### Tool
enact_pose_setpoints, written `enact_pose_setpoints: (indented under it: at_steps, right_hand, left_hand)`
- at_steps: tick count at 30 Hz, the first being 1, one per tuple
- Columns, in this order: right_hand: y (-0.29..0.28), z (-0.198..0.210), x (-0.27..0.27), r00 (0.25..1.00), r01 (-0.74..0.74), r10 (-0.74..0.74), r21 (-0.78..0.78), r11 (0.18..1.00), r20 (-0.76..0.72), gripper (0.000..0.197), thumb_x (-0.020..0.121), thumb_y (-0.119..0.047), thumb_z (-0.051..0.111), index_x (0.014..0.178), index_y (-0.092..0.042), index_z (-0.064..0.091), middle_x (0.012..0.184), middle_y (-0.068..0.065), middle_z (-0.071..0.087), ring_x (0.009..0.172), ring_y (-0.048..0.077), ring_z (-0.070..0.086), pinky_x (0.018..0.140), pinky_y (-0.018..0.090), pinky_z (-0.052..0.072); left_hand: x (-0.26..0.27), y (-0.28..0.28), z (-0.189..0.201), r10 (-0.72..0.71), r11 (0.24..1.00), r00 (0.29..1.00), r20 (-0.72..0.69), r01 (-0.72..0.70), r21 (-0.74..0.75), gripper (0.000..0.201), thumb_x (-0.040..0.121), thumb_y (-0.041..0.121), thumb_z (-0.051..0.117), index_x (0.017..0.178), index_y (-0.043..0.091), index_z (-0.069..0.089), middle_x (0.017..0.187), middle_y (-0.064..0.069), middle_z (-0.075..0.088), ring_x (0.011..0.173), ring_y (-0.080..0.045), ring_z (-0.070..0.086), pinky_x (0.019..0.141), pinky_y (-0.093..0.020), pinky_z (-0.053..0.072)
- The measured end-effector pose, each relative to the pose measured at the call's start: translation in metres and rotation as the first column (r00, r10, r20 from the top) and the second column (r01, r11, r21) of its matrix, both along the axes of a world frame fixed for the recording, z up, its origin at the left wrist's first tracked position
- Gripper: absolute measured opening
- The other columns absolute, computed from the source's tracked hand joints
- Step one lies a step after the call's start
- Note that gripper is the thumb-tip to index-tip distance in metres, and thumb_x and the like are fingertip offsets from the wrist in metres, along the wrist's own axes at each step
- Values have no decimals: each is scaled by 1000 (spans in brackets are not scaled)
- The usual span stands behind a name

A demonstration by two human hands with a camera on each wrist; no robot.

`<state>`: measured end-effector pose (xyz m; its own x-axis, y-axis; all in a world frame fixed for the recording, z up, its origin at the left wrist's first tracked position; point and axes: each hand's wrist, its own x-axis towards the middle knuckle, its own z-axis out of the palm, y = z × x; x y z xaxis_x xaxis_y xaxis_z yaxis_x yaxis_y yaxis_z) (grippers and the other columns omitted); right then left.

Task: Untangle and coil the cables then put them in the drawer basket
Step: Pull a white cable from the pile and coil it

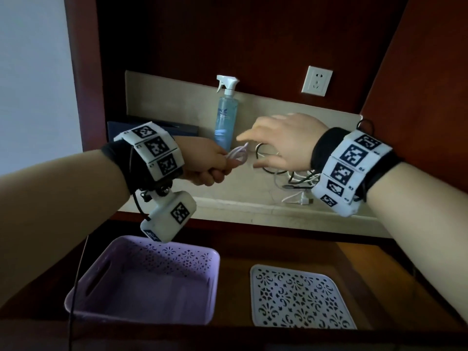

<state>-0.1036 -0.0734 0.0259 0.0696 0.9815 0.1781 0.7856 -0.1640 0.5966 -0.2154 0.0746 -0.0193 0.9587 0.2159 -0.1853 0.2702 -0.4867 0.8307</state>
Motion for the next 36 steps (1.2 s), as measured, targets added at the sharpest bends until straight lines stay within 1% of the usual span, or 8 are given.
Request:
enact_pose_setpoints:
  at_steps: [4,9,13,16,20,25,28,36]
  right_hand:
    - [3,-14,-6,989,9,-5,-30,1000,146,47,92,-53,38,130,-26,43,125,-2,47,112,19,48,86,33,37]
    - [3,-20,-10,993,85,-80,-60,995,83,31,99,-35,32,116,-18,51,115,1,54,108,21,50,74,31,35]
    - [6,-16,-9,990,129,-135,-135,983,-39,27,100,-33,32,106,-21,56,103,-2,56,92,18,50,69,29,33]
    - [8,-11,-8,972,175,-196,-157,972,-129,21,98,-35,37,93,-27,55,84,-8,50,78,15,44,68,28,30]
    - [10,-6,-7,904,179,-250,-223,958,-348,22,96,-35,42,82,-25,56,73,-12,52,66,6,46,67,27,35]
    - [17,-5,-7,872,146,-251,-265,953,-421,24,96,-33,44,83,-19,58,73,-8,53,64,4,46,59,18,35]
    - [16,-3,-6,911,114,-193,-228,967,-365,20,97,-34,42,83,-26,54,69,-14,47,60,-2,42,53,9,29]
    - [6,19,2,890,-29,52,57,998,-453,20,94,-23,49,89,-20,67,85,-12,55,85,8,50,79,25,36]
  left_hand:
    - [0,-4,1,-100,986,993,-57,91,-138,31,95,38,44,76,14,40,51,7,32,37,-2,24,34,-11,19]
    - [-2,-6,-1,-123,976,989,-78,107,-190,30,93,38,46,79,12,42,51,7,36,37,-2,25,33,-11,19]
    - [-5,-13,-3,-86,992,996,-14,87,92,26,98,32,45,86,10,49,57,4,44,41,-5,32,38,-14,28]
    - [-10,-19,-4,-78,904,993,84,35,427,19,99,29,43,88,15,51,65,4,52,46,-6,42,45,-15,38]
    - [-20,-19,-2,-83,782,987,141,-23,623,23,98,34,41,86,18,53,74,3,56,59,-10,48,58,-18,41]
    - [-22,-19,-1,-97,713,990,101,-1,701,16,99,34,41,93,21,48,78,5,52,62,-6,47,56,-17,38]
    - [-22,-12,-1,-51,793,989,137,-44,607,18,100,29,39,97,17,51,77,5,54,60,-6,47,52,-10,40]
    - [-25,-14,-9,-191,751,981,27,128,647,13,99,22,41,96,24,52,74,11,53,57,-2,46,51,-7,37]
